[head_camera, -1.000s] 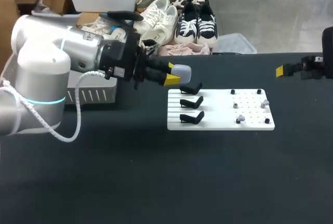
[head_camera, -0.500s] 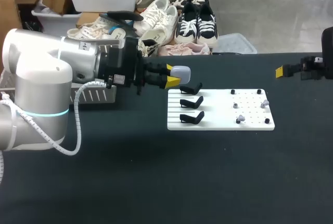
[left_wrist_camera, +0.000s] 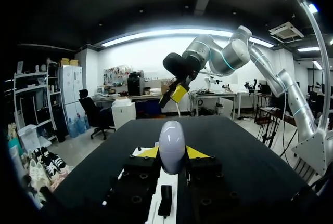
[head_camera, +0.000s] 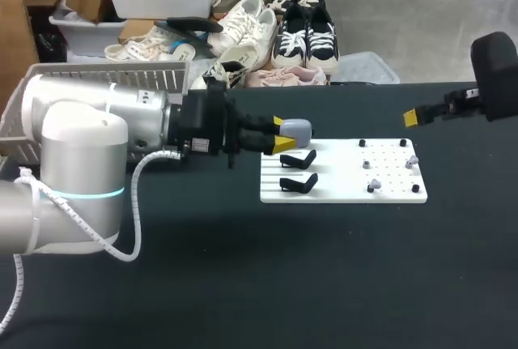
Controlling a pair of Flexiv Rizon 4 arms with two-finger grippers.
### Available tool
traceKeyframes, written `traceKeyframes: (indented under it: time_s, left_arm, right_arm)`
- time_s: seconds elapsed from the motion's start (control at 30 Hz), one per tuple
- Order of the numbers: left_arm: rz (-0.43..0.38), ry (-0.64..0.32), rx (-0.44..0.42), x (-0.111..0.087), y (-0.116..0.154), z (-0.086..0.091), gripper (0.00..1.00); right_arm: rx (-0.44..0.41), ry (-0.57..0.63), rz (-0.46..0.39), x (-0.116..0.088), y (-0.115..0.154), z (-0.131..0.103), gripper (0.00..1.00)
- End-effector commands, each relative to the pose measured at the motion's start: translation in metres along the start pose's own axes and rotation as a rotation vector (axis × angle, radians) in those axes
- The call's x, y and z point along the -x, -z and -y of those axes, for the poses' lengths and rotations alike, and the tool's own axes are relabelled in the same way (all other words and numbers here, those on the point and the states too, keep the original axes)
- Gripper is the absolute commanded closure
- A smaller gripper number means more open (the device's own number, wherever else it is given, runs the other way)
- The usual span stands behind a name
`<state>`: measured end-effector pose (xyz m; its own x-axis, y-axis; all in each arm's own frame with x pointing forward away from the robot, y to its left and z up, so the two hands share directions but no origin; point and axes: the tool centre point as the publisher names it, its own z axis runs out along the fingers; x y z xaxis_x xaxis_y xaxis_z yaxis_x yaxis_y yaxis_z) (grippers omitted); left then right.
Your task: Pick up each earbud case from the left stands, insert the matching earbuds, close the lid, and place the case in the box.
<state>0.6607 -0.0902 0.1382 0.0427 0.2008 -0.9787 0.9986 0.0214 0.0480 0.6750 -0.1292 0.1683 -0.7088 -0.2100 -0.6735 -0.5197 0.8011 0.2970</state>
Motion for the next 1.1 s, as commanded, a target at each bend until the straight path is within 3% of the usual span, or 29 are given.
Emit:
traceKeyframes:
  time_s: [0.03, 0.1, 0.47, 0.9, 1.1]
  left_arm:
    - [0.017, 0.001, -0.012, -0.004, -0.005, -0.003, 1.0]
    - [0.025, 0.004, -0.025, -0.004, -0.007, -0.004, 1.0]
    - [0.031, -0.011, -0.072, -0.006, -0.013, -0.003, 1.0]
    - [0.043, -0.049, -0.113, -0.005, -0.021, 0.001, 1.0]
    - [0.003, -0.087, -0.118, -0.008, -0.025, 0.001, 1.0]
  right_arm:
    - [-0.011, 0.046, -0.028, 0.003, 0.007, -0.026, 0.0]
    - [-0.057, 0.101, -0.045, 0.005, 0.006, -0.037, 0.0]
    - [-0.072, 0.188, -0.137, 0.0, -0.005, -0.083, 0.0]
    - [-0.083, 0.182, -0.192, -0.017, -0.009, -0.1, 0.0]
    - [-0.079, 0.176, -0.203, -0.023, -0.011, -0.108, 0.0]
